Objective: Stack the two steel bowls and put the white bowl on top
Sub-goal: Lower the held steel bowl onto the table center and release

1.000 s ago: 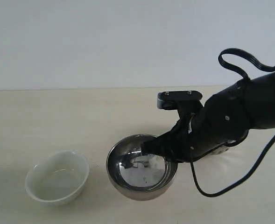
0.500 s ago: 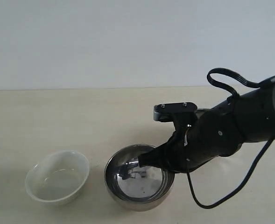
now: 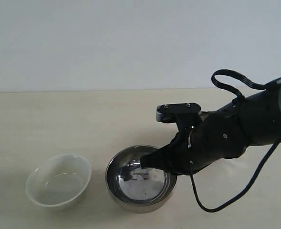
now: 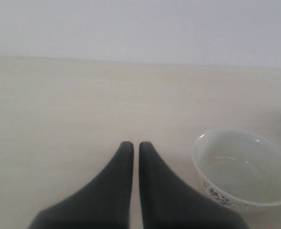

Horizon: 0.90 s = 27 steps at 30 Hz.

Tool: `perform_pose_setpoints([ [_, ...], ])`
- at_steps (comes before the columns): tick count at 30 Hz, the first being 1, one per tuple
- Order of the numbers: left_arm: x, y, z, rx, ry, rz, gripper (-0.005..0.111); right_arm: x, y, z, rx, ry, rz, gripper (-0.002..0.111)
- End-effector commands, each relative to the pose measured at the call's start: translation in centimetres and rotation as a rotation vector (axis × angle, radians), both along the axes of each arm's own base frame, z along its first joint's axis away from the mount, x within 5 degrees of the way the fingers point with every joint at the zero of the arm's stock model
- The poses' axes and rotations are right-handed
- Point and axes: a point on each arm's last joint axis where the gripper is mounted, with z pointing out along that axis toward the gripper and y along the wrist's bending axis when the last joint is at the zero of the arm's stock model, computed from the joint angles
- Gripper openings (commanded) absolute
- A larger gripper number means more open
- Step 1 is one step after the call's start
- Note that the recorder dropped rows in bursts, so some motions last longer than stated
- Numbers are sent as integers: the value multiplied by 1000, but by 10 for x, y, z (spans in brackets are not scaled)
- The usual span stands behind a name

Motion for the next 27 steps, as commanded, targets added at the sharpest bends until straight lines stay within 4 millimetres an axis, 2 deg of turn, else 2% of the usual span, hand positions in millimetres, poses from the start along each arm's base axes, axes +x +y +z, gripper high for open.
perform_pose_setpoints([
  [1, 0, 0, 0, -5, -7, -3, 4, 2, 1, 3, 18, -24, 1, 0],
  [27, 0, 0, 0, -5, -7, -3, 4, 0, 0, -2, -6, 12, -4, 0],
])
